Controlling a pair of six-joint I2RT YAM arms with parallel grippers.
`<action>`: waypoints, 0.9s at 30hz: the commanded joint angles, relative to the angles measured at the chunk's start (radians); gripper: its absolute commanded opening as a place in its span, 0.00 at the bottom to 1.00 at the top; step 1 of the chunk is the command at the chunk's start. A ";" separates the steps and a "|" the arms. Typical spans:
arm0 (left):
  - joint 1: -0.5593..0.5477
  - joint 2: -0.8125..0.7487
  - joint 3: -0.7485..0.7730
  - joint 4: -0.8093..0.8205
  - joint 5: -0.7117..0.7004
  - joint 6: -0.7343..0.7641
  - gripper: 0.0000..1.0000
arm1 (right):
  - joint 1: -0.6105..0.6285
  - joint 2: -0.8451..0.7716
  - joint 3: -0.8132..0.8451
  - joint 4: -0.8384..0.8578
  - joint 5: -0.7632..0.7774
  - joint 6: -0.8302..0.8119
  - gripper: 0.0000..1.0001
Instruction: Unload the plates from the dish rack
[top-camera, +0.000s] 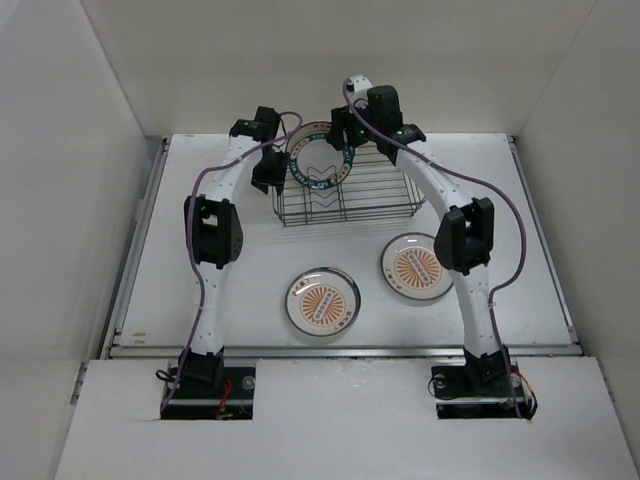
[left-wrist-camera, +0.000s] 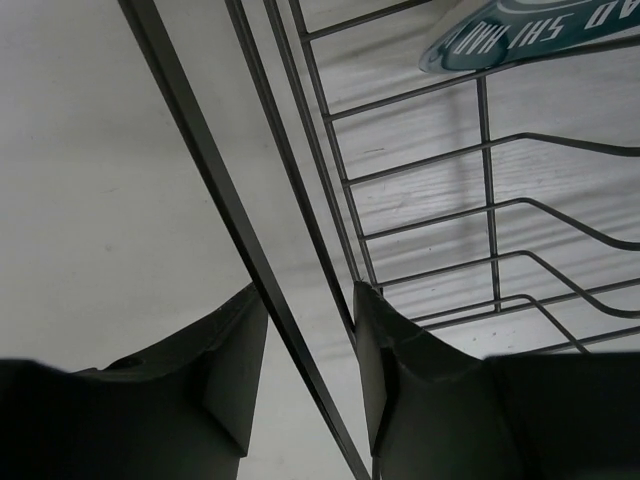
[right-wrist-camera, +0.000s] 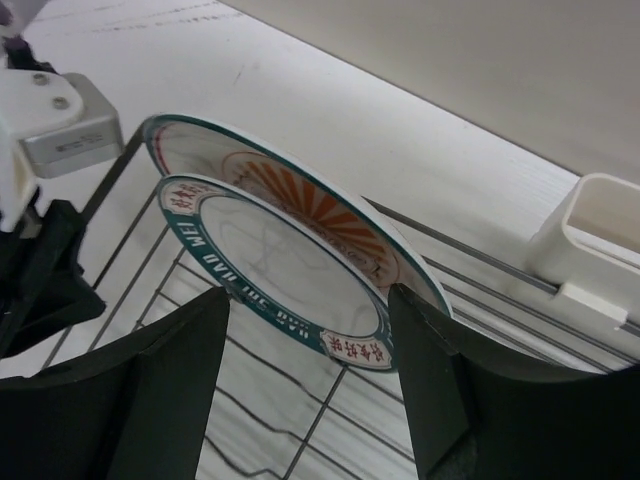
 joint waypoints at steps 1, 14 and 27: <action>0.009 0.004 0.036 -0.008 -0.038 0.031 0.35 | 0.004 0.070 0.047 0.064 0.021 -0.018 0.70; 0.009 0.033 0.093 0.066 -0.115 0.098 0.33 | 0.004 0.142 0.082 0.109 0.049 0.005 0.47; 0.009 0.012 0.070 0.027 -0.028 0.068 0.00 | 0.004 -0.094 -0.042 0.069 0.027 -0.013 0.00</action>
